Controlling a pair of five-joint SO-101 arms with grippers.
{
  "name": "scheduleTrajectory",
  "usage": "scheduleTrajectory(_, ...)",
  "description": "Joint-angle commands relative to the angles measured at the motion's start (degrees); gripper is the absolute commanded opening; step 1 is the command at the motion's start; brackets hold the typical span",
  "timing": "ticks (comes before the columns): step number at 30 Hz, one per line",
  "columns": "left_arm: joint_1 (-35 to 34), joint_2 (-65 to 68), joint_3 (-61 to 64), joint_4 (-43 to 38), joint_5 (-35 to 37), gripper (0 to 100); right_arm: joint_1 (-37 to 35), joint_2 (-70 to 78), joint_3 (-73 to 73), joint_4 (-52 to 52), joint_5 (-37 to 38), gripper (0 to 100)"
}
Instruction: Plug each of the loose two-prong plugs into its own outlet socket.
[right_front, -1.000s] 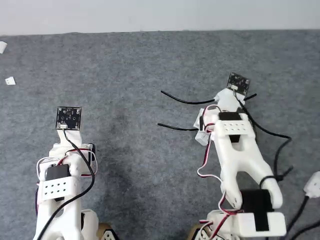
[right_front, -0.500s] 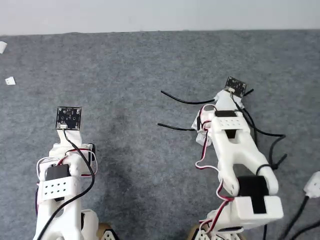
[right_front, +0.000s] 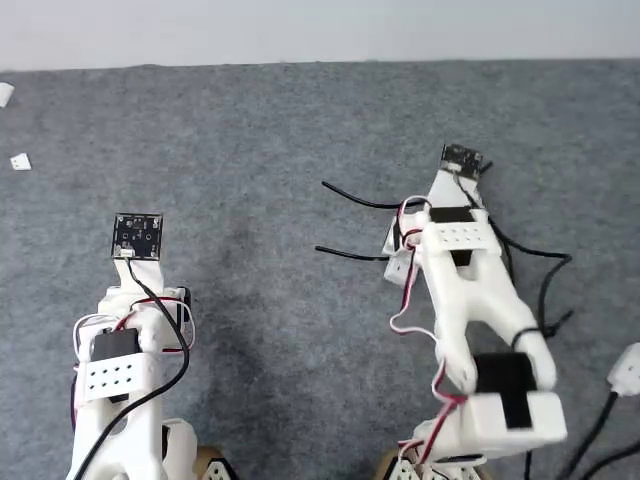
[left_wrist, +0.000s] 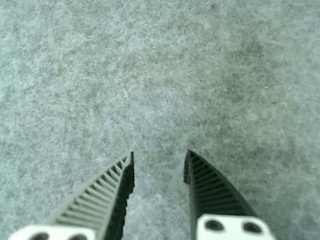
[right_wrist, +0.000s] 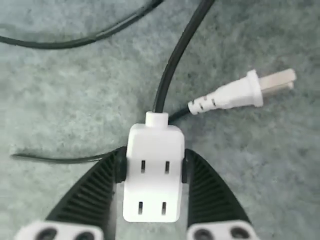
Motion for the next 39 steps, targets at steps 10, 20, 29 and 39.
scheduleTrajectory(10, 0.2, -1.0, -0.2, -1.1, 0.4, 15, -22.2, -25.5, 11.8, -0.7, 10.9, 0.8)
scheduleTrajectory(20, 0.4, -1.0, -0.3, -1.1, 0.4, 15, -29.4, -22.1, 15.5, -3.5, 5.2, 0.8)
scheduleTrajectory(29, 0.4, -1.0, -0.4, -1.3, 0.4, 15, -33.0, 0.0, 4.5, -3.7, 2.8, 0.8)
scheduleTrajectory(39, 0.4, -1.0, -0.4, -1.2, 0.4, 16, -33.1, 4.5, -1.0, -0.4, 2.9, 17.4)
